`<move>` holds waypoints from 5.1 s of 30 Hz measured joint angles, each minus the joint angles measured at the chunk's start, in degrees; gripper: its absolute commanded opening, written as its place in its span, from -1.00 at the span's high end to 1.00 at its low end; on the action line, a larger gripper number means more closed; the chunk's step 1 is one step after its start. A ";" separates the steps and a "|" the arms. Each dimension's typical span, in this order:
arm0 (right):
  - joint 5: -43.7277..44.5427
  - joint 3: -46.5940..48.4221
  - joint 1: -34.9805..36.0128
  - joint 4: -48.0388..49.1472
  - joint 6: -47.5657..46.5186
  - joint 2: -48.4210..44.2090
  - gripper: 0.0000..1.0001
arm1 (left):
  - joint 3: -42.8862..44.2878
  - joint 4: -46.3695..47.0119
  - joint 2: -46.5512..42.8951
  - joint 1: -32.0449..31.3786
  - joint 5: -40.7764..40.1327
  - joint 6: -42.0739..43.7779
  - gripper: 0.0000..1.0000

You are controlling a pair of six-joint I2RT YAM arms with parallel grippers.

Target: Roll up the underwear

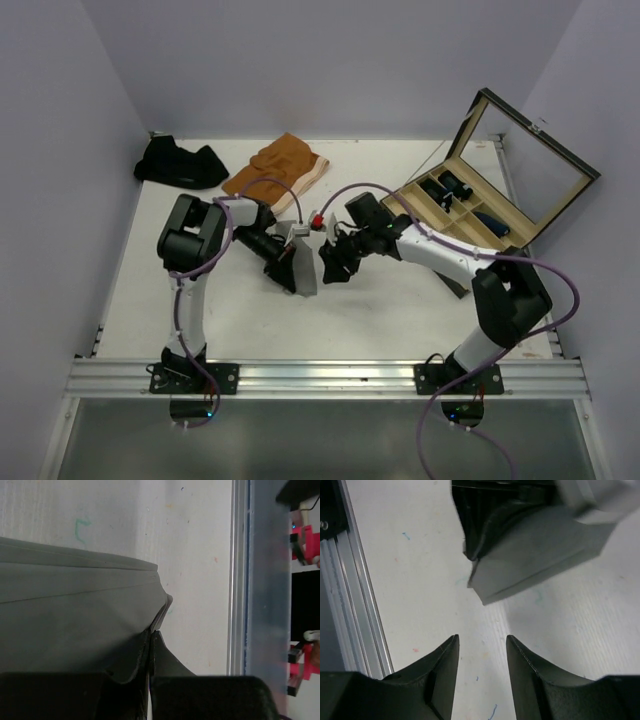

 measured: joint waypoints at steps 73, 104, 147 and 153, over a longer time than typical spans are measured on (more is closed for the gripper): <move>-32.65 9.22 4.22 14.71 29.35 35.65 1.00 | -50.29 36.68 -72.76 -7.04 -23.76 -0.44 0.20; -31.61 13.99 3.06 4.46 27.61 36.37 -0.17 | -46.34 45.31 -51.15 -22.25 -34.12 3.10 1.00; 10.23 3.93 22.40 1.66 -16.59 5.60 0.09 | -6.40 -10.78 2.86 -1.07 -2.21 3.45 1.00; 11.23 1.25 23.61 9.01 -17.14 8.15 0.08 | -6.36 -11.04 3.19 -1.01 -2.21 3.21 0.98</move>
